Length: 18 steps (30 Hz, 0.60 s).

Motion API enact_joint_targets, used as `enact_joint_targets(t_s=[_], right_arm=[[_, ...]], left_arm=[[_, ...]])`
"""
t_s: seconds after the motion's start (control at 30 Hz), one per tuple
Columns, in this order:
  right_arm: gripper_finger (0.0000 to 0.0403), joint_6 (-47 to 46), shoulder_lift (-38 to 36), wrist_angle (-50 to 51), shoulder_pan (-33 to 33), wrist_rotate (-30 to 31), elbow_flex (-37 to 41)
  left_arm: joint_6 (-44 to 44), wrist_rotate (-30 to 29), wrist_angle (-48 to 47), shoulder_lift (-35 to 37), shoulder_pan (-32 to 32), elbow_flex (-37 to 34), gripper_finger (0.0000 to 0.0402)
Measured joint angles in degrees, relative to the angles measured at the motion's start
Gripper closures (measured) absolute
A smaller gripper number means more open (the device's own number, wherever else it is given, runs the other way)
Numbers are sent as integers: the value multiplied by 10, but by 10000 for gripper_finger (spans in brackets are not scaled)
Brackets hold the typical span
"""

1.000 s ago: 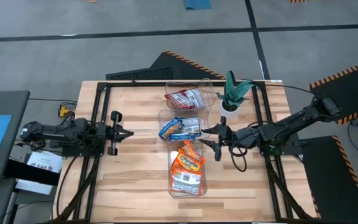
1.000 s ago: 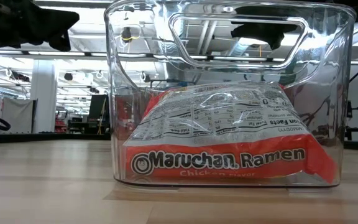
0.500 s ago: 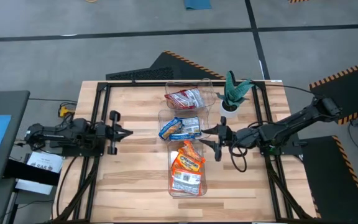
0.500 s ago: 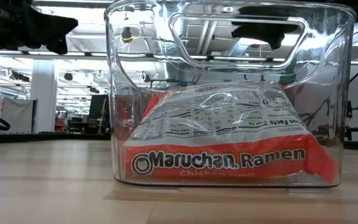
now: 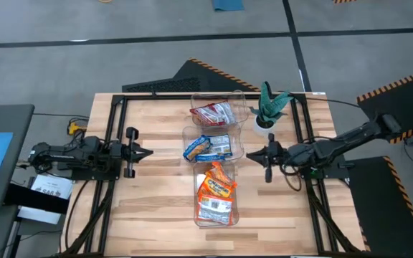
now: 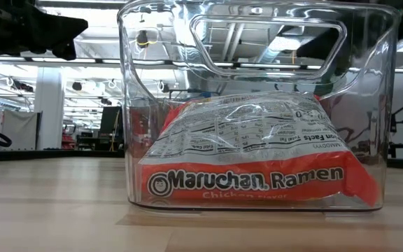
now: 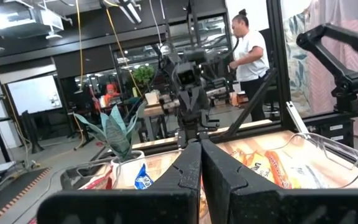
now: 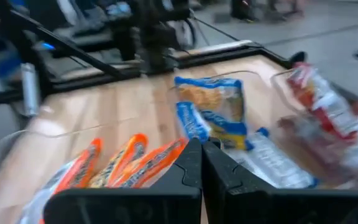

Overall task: Sort Maruchan noodles
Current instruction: Return to Home Position

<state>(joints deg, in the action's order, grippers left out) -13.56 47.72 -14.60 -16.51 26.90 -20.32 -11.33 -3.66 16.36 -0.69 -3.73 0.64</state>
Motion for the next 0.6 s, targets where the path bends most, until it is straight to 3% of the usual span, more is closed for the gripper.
enact_joint_targets(t_s=[0.17,0.27,0.47,0.6], right_arm=[[385,-1,-36,-183,45,-82,114],[385,8,-52,-233,92,-138,143],[385,10,-77,-233,205,-248,153],[385,19,-89,-208,227,-289,153]], left_arm=[[0,0,-2,0,0,0,401],[0,0,-2,0,0,0,401],[0,0,-3,0,0,0,401],[1,0,-8,0,0,0,401]])
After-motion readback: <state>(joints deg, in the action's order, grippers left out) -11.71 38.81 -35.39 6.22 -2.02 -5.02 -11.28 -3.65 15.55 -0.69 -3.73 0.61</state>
